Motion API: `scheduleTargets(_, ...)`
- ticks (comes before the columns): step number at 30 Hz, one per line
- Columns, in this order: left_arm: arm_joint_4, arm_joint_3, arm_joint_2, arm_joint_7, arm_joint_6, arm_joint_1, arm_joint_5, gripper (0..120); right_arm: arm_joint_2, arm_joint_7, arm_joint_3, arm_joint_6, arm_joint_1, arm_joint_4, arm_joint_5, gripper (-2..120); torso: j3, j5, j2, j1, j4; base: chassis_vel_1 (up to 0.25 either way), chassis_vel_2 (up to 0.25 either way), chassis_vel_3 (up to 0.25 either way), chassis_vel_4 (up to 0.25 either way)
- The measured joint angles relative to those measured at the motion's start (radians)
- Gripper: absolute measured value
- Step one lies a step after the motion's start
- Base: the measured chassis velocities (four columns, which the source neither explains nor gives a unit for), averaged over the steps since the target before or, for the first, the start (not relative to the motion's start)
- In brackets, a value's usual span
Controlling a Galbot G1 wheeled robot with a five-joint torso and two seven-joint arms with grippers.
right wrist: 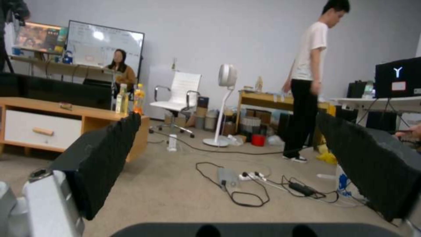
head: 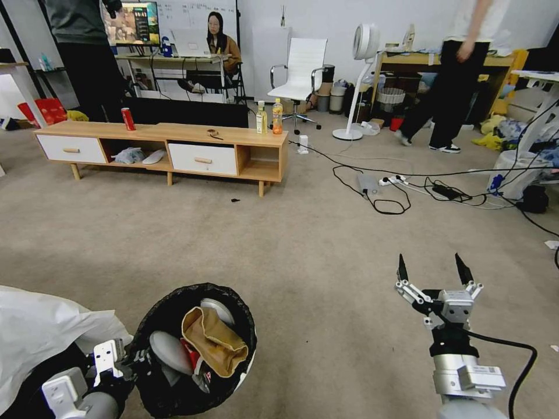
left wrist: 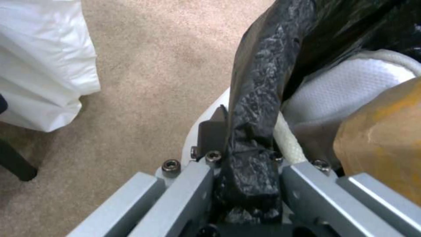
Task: Pick up the trash bin and place the garbage on the floor into it.
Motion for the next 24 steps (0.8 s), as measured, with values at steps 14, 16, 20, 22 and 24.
scheduleTargets(14,-0.006,-0.005,0.005,-0.02,0.005,-0.003,-0.024,1,-0.024,0.002,0.013,0.008,-0.019,-0.003,-0.007,99,0.0,-0.0001,0.0,0.0,0.0,-0.002,-0.004,-0.003,-0.002)
scheduleTargets(16,-0.009,-0.005,0.005,-0.02,0.006,0.0,-0.023,1,-0.026,0.002,0.014,0.01,-0.02,-0.003,-0.007,99,0.0,0.0,0.0,0.0,0.0,-0.043,-0.056,-0.045,-0.043)
scheduleTargets(20,-0.014,-0.006,0.003,-0.02,0.007,0.004,-0.023,1,-0.027,0.003,0.014,0.011,-0.018,-0.003,-0.007,99,0.0,0.0,0.0,0.0,-0.0001,-0.067,-0.064,-0.069,-0.06)
scheduleTargets(22,-0.015,-0.007,0.003,-0.02,0.007,0.005,-0.023,1,-0.028,0.003,0.013,0.011,-0.017,-0.003,-0.007,99,0.0,0.0,0.0,0.0,-0.0001,-0.08,-0.077,-0.088,-0.07)
scheduleTargets(24,-0.015,-0.008,0.003,-0.02,0.007,0.006,-0.023,1,-0.029,0.003,0.013,0.011,-0.016,-0.003,-0.006,99,0.0,0.0,0.0,0.0,-0.0002,-0.102,-0.087,-0.069,-0.081)
